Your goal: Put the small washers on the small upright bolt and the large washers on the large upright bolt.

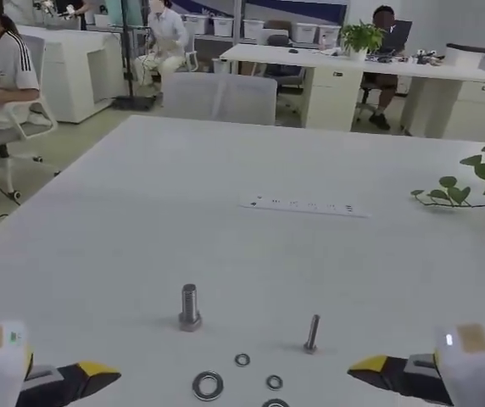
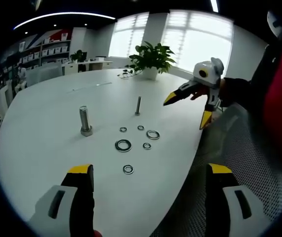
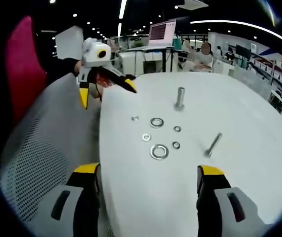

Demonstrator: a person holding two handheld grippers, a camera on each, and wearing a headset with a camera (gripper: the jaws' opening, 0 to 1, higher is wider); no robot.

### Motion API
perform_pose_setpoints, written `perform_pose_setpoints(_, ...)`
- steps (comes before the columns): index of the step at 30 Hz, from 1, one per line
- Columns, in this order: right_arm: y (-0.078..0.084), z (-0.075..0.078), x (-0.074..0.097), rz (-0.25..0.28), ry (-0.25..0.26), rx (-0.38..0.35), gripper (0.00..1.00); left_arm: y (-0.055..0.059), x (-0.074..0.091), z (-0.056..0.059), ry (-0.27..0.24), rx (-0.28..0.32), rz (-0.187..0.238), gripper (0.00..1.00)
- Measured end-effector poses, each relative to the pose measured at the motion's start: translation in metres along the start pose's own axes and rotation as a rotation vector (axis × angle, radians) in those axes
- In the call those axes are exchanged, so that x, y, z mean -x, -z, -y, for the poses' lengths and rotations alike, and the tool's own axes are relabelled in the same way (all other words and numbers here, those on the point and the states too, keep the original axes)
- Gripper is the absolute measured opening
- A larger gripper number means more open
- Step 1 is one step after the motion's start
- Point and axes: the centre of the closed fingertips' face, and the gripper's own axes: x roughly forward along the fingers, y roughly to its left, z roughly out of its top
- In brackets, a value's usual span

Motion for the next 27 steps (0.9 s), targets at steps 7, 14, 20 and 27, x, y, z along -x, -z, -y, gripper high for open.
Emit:
perform_pose_setpoints(7, -0.002, 0.003, -0.005, -0.019, -0.022, 0.021, 0.8, 0.0, 0.0, 0.0, -0.005, 0.001, -0.001, 0.94)
perform_pose_setpoints(14, -0.007, 0.005, -0.011, -0.031, -0.04, 0.045, 0.79, -0.001, 0.0, 0.0, -0.014, 0.002, 0.001, 0.94)
perform_pose_setpoints(20, -0.009, 0.009, -0.016, -0.055, -0.056, 0.075, 0.79, -0.001, -0.001, 0.0, -0.018, 0.003, 0.001, 0.94)
perform_pose_setpoints(27, -0.014, 0.01, -0.023, -0.077, -0.079, 0.107, 0.77, -0.001, -0.001, -0.001, -0.023, 0.003, 0.004, 0.94)
